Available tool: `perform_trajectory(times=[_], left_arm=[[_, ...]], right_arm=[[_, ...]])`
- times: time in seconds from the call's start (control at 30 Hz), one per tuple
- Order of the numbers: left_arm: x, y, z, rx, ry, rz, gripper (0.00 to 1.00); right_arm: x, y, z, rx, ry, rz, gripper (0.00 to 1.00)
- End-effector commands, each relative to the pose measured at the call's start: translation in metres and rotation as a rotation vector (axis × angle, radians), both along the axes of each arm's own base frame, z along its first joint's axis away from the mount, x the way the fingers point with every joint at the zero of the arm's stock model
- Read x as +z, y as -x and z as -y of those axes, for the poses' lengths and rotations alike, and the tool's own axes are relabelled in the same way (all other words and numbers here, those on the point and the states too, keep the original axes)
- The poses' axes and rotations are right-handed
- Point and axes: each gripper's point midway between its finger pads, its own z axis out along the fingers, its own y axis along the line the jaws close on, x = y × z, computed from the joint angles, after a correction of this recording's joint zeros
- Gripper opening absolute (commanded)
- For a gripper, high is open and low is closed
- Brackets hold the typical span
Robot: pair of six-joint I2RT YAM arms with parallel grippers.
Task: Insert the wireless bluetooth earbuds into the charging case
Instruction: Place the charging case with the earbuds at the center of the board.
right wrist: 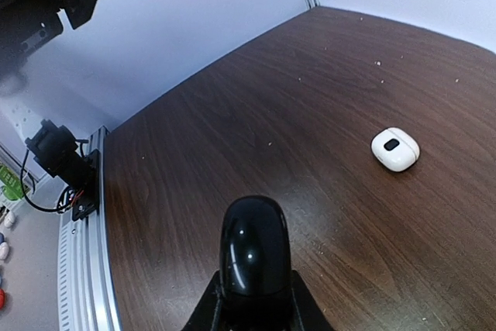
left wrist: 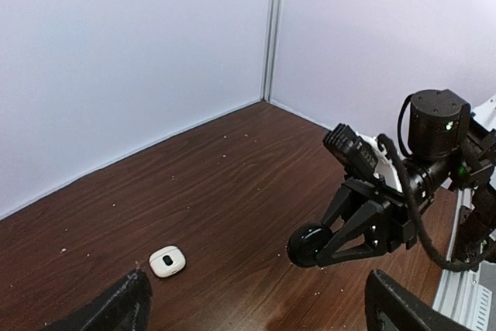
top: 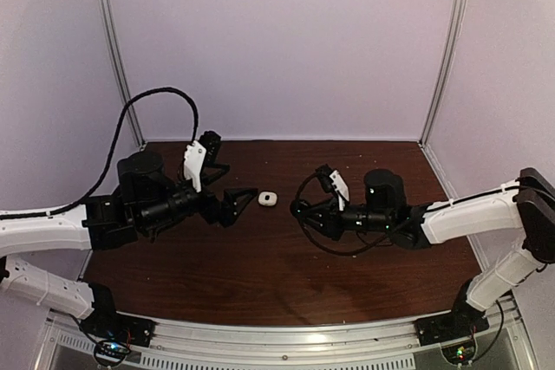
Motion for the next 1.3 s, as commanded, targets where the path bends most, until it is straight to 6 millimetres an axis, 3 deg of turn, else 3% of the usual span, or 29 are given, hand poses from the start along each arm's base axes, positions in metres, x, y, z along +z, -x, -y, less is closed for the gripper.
perform_trajectory(times=[0.0,0.23,0.43,0.6,0.93,1.13,1.27], left_arm=[[0.014,-0.019,-0.032,0.12,0.176,-0.068,0.98],[0.0,-0.03,-0.064,0.233,0.198,-0.135,0.98],[-0.008,-0.025,-0.071,0.24,0.215,-0.147,0.98],[-0.017,-0.024,-0.074,0.251,0.22,-0.16,0.98],[-0.027,-0.02,-0.081,0.259,0.245,-0.183,0.98],[-0.029,-0.019,-0.086,0.275,0.238,-0.189,0.98],[-0.027,-0.019,-0.09,0.291,0.237,-0.187,0.98]], right_arm=[[-0.027,-0.018,-0.019,-0.017,0.034,-0.11,0.01],[-0.063,-0.07,-0.036,-0.12,0.06,-0.21,0.03],[-0.092,-0.111,-0.037,-0.178,0.067,-0.295,0.1],[-0.112,-0.136,-0.033,-0.208,0.059,-0.361,0.11],[-0.131,-0.161,-0.021,-0.264,0.088,-0.408,0.23],[-0.132,-0.168,-0.011,-0.306,0.108,-0.421,0.44],[-0.124,-0.17,0.004,-0.351,0.12,-0.407,0.52]])
